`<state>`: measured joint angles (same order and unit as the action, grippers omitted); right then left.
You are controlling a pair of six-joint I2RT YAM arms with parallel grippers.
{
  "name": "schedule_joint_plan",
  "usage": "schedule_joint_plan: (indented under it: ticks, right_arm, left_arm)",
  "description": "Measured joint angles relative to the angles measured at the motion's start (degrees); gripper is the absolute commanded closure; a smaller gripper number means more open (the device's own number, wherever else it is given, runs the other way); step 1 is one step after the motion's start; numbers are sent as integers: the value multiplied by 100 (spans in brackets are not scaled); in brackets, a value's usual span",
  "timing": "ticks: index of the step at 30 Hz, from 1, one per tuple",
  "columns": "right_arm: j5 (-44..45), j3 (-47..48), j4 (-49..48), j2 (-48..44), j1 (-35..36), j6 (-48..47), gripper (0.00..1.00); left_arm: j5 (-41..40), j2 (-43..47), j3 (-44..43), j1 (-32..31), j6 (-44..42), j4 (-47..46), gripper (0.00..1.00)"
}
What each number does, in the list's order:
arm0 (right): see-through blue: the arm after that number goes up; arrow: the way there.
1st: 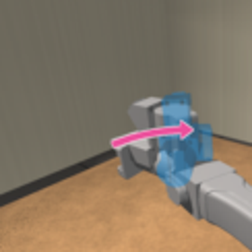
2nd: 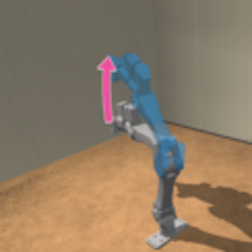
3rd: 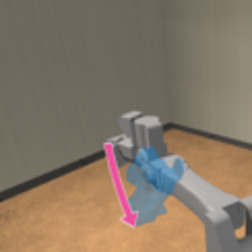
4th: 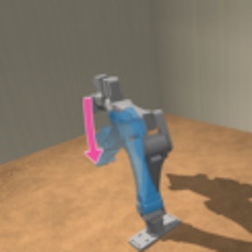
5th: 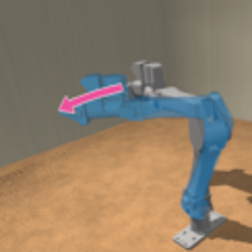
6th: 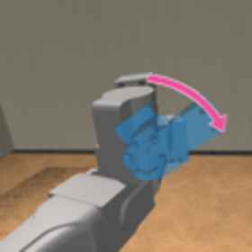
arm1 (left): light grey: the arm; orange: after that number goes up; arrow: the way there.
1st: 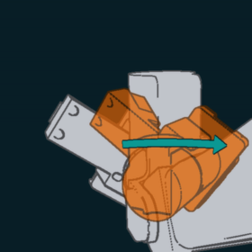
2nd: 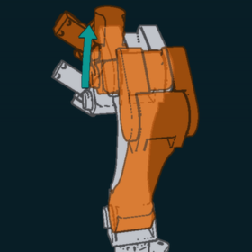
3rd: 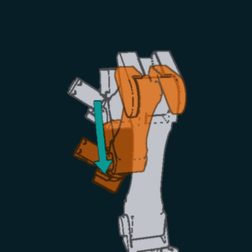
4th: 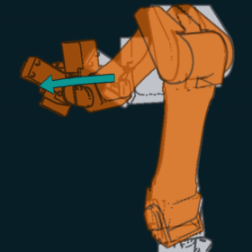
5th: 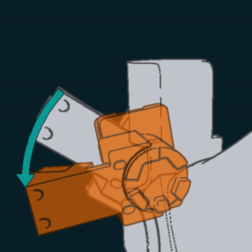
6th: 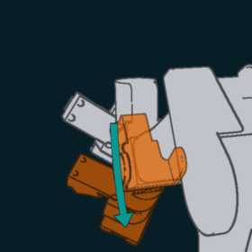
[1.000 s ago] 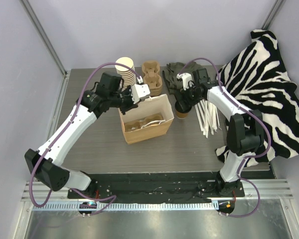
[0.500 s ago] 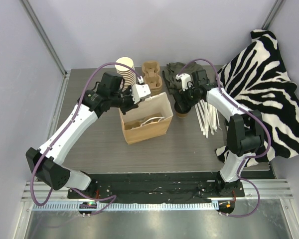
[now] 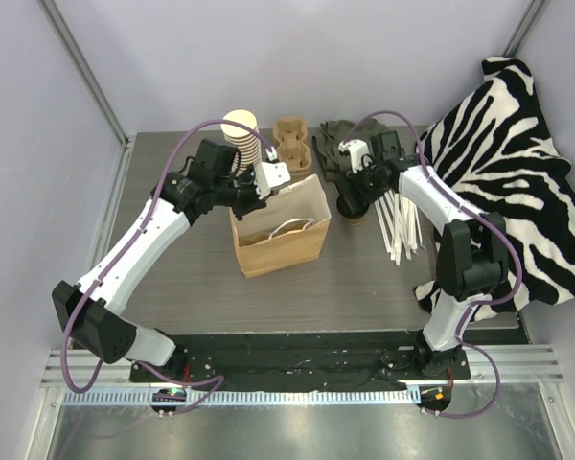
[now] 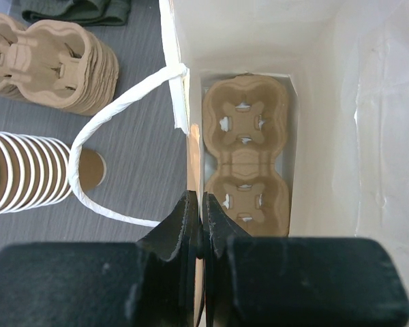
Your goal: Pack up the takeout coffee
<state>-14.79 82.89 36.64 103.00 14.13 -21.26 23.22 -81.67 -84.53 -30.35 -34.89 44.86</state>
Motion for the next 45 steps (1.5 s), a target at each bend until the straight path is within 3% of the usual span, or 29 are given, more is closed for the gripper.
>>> schedule_joint_plan:
  ticks: [20, 45]
  right_arm:
    - [-365, 686, 573, 354, -313, 68, 0]
    - [-332, 568, 313, 354, -306, 63, 5]
  left_arm:
    - [2, -26, -55, 0, -4, 17, 100]
    - [35, -111, -85, 0, -7, 22, 100]
